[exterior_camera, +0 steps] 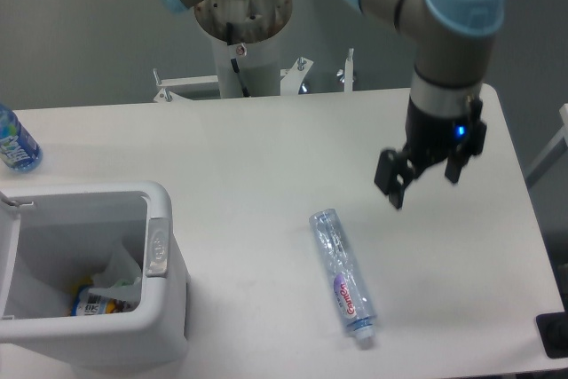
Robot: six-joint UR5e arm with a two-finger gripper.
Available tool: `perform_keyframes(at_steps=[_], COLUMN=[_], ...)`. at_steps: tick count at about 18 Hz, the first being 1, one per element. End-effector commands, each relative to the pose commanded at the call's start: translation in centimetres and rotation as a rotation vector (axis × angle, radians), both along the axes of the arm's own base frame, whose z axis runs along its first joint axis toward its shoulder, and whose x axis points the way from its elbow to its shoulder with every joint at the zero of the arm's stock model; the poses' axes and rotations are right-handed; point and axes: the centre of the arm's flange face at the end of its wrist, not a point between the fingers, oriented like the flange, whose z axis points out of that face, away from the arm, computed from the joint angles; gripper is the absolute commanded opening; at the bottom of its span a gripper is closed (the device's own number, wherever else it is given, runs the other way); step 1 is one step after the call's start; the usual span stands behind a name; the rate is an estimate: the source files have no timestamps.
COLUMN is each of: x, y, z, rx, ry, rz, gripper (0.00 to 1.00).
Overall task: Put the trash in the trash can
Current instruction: 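Move the gripper over to the clear plastic water bottle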
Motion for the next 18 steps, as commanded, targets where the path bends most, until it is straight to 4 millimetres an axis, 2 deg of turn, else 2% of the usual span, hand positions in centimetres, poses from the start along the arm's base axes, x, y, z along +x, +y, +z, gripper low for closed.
perform_keyframes(at_steps=[4, 6, 10, 15, 18], x=[-1.9, -1.6, -1.2, 0.1, 0.0], y=[2.6, 4.1, 7.2, 8.8, 9.3], z=[-5.9, -7.2, -12.5, -14.7, -16.2], rx=[0.003, 0.012, 0.015, -0.016, -0.028], ry=[-0.016, 0.010, 0.059, 0.051, 0.051], rz=[0.030, -0.002, -0.027, -0.053, -0.063], gripper=[1.00, 1.00, 1.00, 1.00, 1.00])
